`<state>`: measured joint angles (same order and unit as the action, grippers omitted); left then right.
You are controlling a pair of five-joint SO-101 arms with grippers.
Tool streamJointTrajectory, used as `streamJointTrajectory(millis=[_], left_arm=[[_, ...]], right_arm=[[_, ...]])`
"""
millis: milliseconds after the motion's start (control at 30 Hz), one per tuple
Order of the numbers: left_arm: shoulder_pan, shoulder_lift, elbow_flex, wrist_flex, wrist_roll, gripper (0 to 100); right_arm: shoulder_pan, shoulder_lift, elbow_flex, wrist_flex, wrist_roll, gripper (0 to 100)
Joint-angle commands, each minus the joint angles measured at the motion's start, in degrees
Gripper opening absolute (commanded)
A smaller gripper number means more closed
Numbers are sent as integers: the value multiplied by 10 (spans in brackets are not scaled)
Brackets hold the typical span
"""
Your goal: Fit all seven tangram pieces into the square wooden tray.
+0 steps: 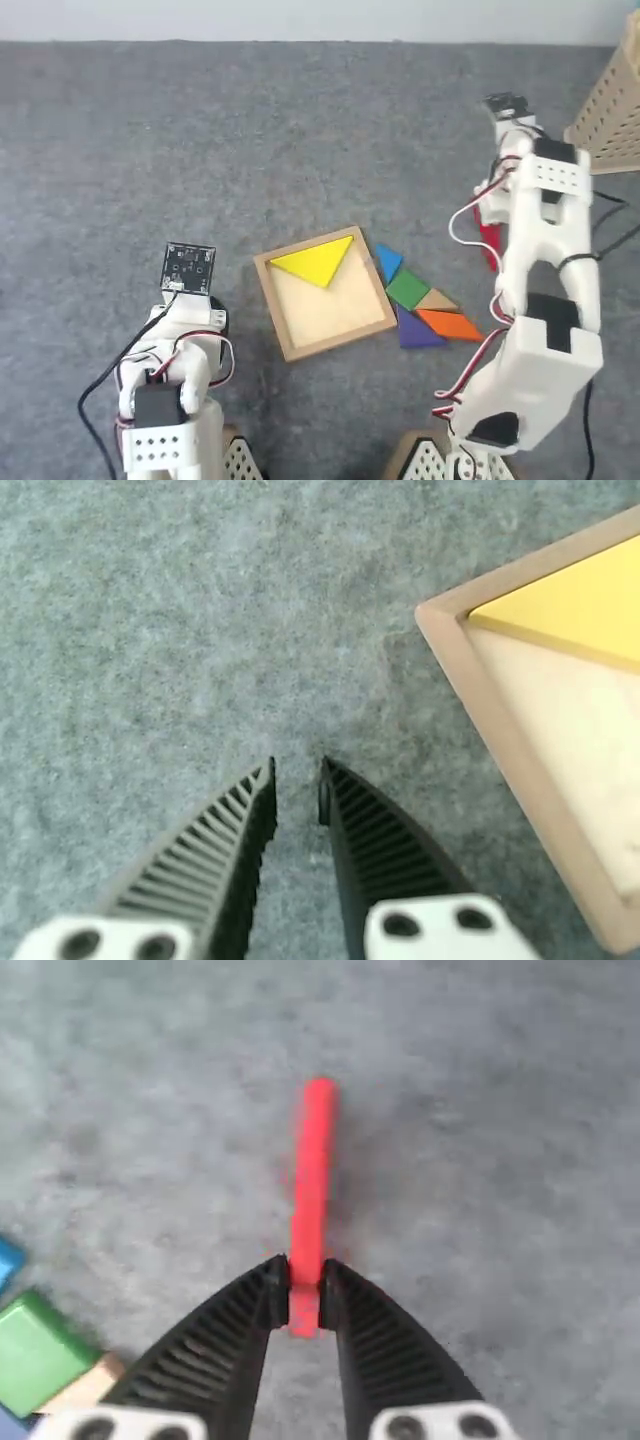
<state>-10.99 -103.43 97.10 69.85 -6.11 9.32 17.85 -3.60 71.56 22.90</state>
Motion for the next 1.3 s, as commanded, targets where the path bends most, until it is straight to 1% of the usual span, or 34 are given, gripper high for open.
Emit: streamJointTrajectory(millis=[0, 133, 267, 433, 567, 633, 700, 767, 900, 1033, 1167, 1267], left_arm=[[2, -13, -5, 2, 5, 72], [2, -13, -5, 2, 5, 72], [2, -13, -5, 2, 5, 72], [2, -13, -5, 2, 5, 72], [2, -13, -5, 2, 5, 72], [2, -13, -5, 2, 5, 72], [2, -13, -5, 2, 5, 72], [2, -13, -5, 2, 5, 72], [2, -13, -5, 2, 5, 72], [2, -13, -5, 2, 5, 72], [2, -13, -5, 2, 5, 72], [2, -13, -5, 2, 5, 72]], right_arm=[[29, -8, -40, 15, 47, 37], [33, -7, -34, 15, 69, 41], [9, 22, -29, 15, 83, 42], [-14, 88, -42, 9, 81, 42], [-14, 127, -64, 9, 78, 36], [-8, 128, -73, 11, 48, 0], [-5, 112, -77, 18, -3, 6], [-10, 85, -76, 40, -33, 6], [-56, 15, -75, 98, -53, 6], [-116, -50, -75, 142, -101, 6], [-204, -86, -61, 167, -149, 6], [-287, -106, -9, 147, -184, 6]])
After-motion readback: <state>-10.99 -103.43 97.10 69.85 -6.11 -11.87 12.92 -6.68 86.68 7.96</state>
